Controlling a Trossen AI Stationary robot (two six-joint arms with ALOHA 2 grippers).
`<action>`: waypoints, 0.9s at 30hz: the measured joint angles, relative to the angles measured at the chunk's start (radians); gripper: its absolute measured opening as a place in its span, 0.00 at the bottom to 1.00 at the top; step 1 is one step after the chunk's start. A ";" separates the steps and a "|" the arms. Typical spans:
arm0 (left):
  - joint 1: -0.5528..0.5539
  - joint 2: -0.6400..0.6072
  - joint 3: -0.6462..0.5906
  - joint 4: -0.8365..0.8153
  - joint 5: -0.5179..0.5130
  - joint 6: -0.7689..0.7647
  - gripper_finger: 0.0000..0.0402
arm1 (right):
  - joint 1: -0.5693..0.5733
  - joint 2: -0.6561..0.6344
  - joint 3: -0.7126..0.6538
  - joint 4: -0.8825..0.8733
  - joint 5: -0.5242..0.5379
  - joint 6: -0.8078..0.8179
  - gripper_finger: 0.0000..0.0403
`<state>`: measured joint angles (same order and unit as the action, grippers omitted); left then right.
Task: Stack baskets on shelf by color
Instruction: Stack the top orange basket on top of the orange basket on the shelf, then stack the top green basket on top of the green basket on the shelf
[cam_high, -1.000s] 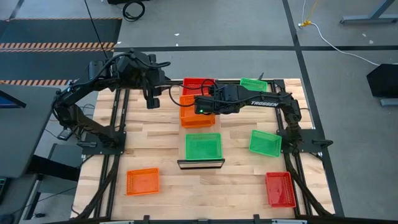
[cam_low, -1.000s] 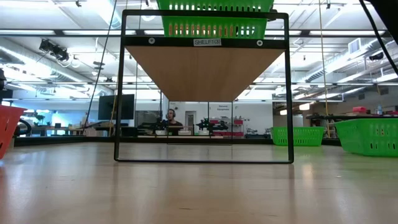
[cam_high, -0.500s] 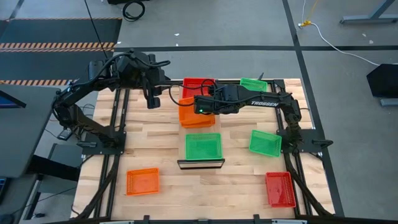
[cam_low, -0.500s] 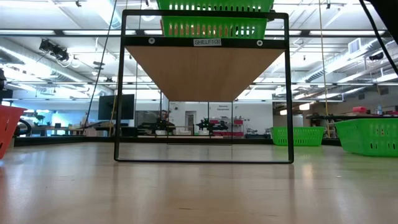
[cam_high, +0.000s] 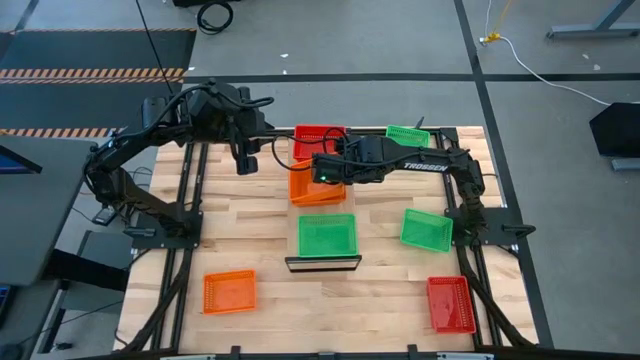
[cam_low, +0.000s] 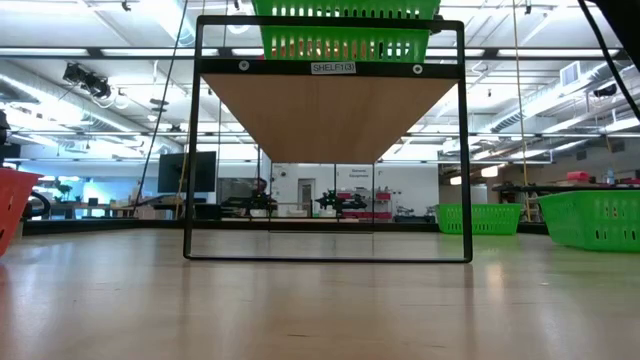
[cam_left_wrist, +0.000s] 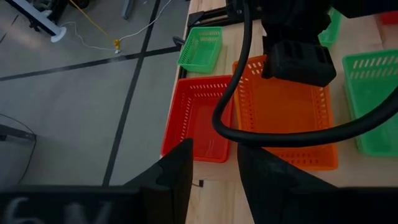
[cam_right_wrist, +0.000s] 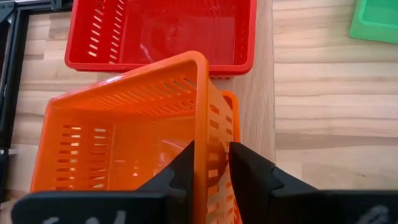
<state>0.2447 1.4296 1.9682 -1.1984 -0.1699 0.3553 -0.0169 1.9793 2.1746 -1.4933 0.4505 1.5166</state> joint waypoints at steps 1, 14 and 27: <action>0.000 0.000 0.000 0.000 0.001 -0.002 0.33 | 0.001 0.000 0.000 0.000 -0.002 -0.001 0.22; 0.000 0.001 0.000 -0.001 0.016 -0.010 0.33 | 0.002 -0.002 -0.055 0.005 -0.048 -0.005 0.31; 0.000 0.001 0.000 -0.003 0.020 -0.034 0.33 | -0.014 -0.133 -0.083 -0.077 0.047 -0.125 0.35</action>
<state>0.2443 1.4307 1.9682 -1.2011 -0.1498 0.3209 -0.0311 1.8463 2.0920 -1.5699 0.4971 1.3913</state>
